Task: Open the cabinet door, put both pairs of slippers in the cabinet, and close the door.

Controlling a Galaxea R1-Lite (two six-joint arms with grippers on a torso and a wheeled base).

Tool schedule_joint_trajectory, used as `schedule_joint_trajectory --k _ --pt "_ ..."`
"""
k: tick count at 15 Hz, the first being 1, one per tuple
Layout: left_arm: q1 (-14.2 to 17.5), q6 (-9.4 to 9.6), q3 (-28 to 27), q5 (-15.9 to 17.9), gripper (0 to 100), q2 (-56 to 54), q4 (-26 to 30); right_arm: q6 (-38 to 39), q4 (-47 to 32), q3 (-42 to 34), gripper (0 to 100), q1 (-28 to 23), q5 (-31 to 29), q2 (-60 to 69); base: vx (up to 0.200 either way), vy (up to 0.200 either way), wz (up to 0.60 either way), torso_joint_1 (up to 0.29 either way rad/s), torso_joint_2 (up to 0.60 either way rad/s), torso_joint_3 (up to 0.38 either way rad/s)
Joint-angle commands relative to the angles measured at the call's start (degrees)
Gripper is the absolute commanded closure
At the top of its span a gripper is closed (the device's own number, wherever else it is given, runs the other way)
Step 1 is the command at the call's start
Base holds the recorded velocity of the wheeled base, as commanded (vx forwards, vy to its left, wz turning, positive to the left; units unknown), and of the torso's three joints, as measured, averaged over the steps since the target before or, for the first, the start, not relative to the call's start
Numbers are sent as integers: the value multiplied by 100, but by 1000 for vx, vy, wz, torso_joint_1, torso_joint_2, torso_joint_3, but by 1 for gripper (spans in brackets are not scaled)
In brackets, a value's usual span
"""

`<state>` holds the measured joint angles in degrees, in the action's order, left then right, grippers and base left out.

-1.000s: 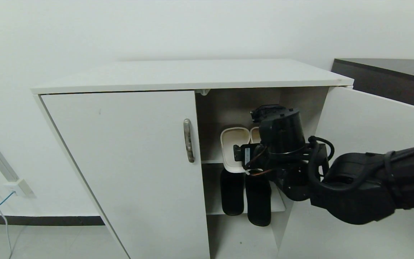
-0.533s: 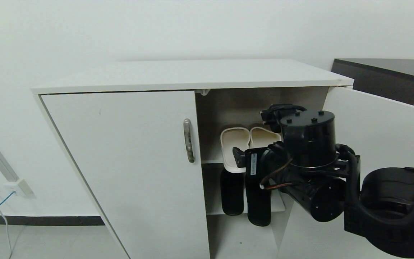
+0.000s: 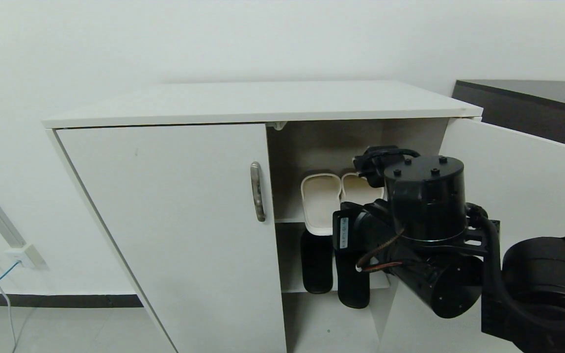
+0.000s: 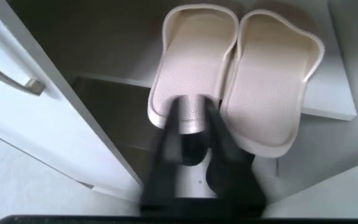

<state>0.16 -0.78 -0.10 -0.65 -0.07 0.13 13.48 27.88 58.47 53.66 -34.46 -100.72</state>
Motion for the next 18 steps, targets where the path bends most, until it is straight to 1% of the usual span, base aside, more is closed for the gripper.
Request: schedule_joint_trajectory --k 1,5,18 --pt "2 -1 1 -6 100 7 -5 -4 -2 -19 100 13 1 -9 0 0 0 0 0 0" --pt "2 -10 1 -6 100 7 4 -4 25 -55 100 21 36 -18 0 0 0 0 0 0" --pt "2 -27 1 -6 100 7 -5 -56 25 -160 100 39 36 -53 -200 0 0 3 2 4"
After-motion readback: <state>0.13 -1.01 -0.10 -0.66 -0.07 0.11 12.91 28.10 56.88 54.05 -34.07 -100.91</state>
